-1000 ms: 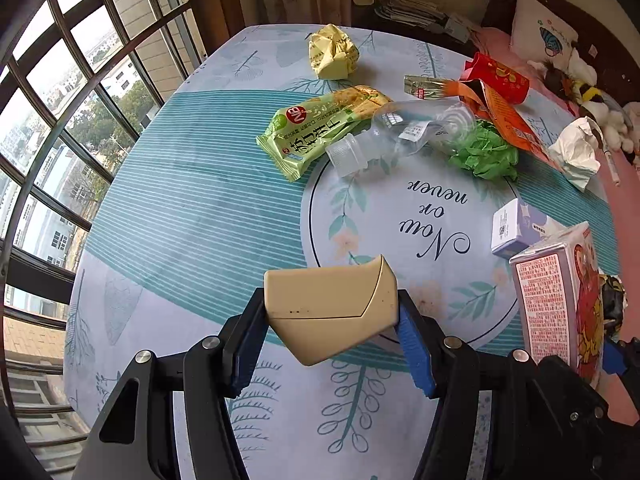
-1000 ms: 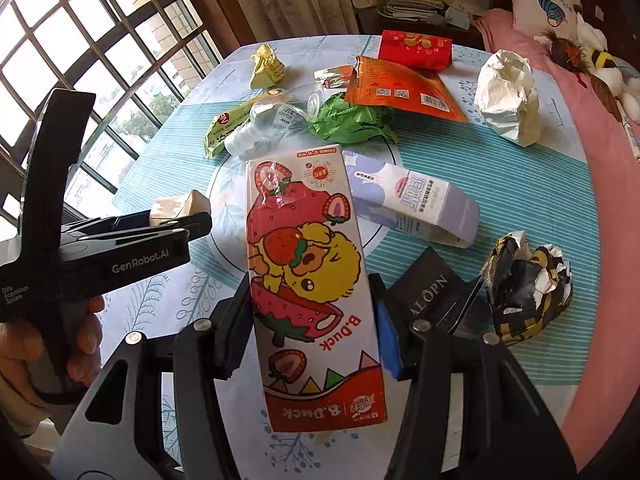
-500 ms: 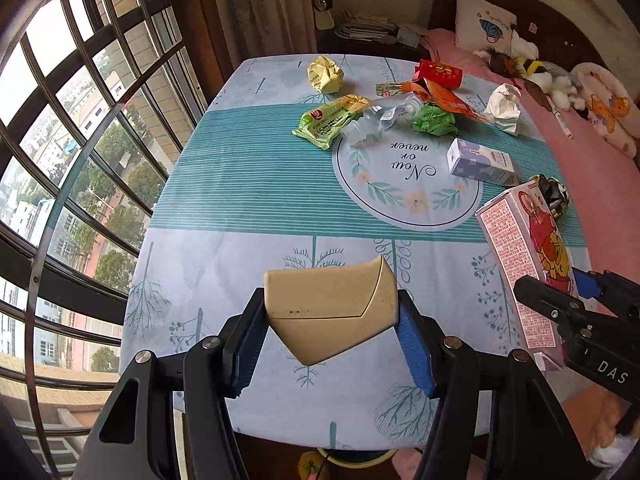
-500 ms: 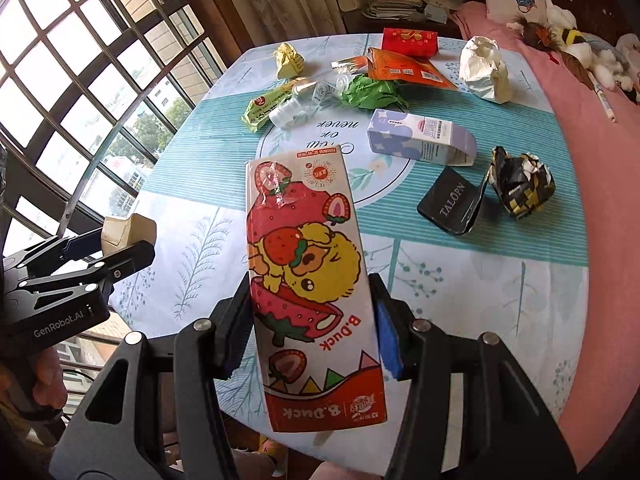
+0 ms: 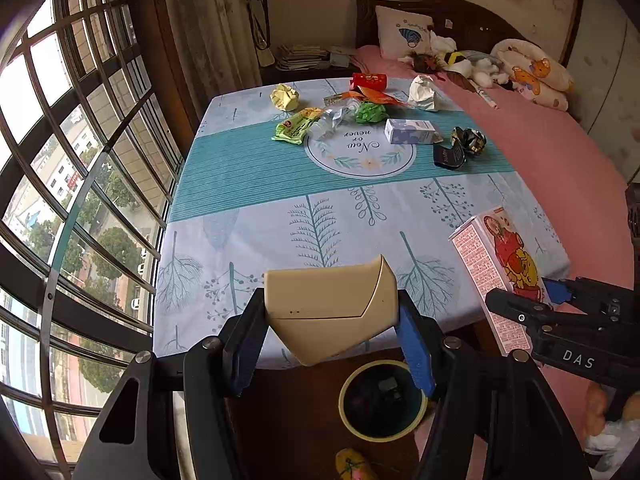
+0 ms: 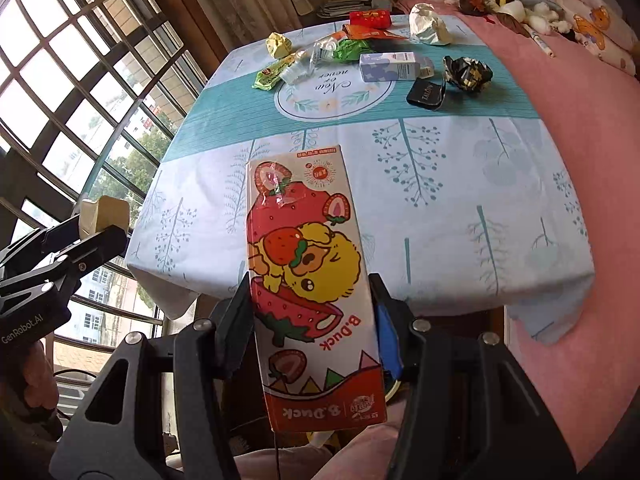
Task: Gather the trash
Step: 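Carry the juice carton and beige box down over the trash bin with both tools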
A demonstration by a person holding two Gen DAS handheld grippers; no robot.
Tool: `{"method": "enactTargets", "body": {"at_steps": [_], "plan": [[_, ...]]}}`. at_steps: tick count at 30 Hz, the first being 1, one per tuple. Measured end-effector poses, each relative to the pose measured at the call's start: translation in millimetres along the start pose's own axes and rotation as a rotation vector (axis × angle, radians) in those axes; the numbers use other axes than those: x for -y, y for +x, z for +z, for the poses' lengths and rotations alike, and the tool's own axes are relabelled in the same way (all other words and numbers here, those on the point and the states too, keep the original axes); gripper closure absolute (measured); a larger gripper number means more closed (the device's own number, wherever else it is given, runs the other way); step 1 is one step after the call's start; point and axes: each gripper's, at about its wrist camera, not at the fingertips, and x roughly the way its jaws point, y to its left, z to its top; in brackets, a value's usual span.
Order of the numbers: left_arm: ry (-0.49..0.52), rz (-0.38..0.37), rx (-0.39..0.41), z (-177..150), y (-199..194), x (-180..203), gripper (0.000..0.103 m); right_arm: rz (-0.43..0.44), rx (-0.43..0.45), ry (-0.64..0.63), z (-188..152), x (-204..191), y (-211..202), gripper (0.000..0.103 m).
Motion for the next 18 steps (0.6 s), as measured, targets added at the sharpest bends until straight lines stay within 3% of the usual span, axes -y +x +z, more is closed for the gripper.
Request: {"method": "enactTargets", "body": {"at_steps": [8,18], "plan": [[0.057,-0.06,-0.069,-64,-12,10,0.041,-0.021,-0.074,0.049,-77,-5,-8,0.053],[0.1,-0.123,-0.229,-134,46,61,0.041,-0.035,-0.228,0.18,-157,39,44,0.053]]}}
